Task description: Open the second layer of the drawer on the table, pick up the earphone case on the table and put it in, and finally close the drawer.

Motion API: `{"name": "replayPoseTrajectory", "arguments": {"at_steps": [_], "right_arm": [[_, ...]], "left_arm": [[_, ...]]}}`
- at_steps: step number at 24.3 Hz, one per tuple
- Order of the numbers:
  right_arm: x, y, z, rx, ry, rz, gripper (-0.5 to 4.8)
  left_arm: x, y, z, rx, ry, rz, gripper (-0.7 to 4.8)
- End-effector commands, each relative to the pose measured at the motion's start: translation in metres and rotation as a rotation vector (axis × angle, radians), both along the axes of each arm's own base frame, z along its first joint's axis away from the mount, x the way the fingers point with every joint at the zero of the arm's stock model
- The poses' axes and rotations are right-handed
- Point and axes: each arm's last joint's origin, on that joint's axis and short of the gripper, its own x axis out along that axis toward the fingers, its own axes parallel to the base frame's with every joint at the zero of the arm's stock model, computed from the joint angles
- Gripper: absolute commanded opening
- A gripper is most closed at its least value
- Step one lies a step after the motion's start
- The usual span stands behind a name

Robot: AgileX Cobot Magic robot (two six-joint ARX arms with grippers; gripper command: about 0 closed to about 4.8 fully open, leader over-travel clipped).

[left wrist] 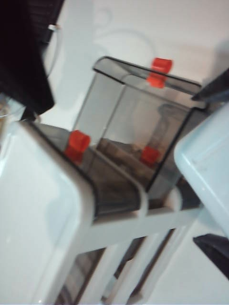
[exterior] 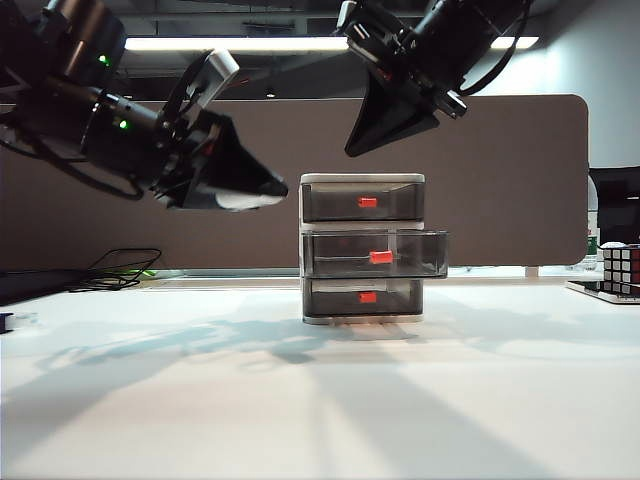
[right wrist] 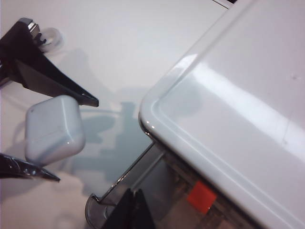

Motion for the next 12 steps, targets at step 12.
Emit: {"name": "replayPoseTrajectory", "arguments": {"at_steps": [12], "right_arm": [[-0.003, 0.000, 0.006, 0.023, -0.006, 0.018, -0.02]], "left_arm": [[-0.022, -0.059, 0.014, -0.024, -0.136, 0.020, 2.14]]}}
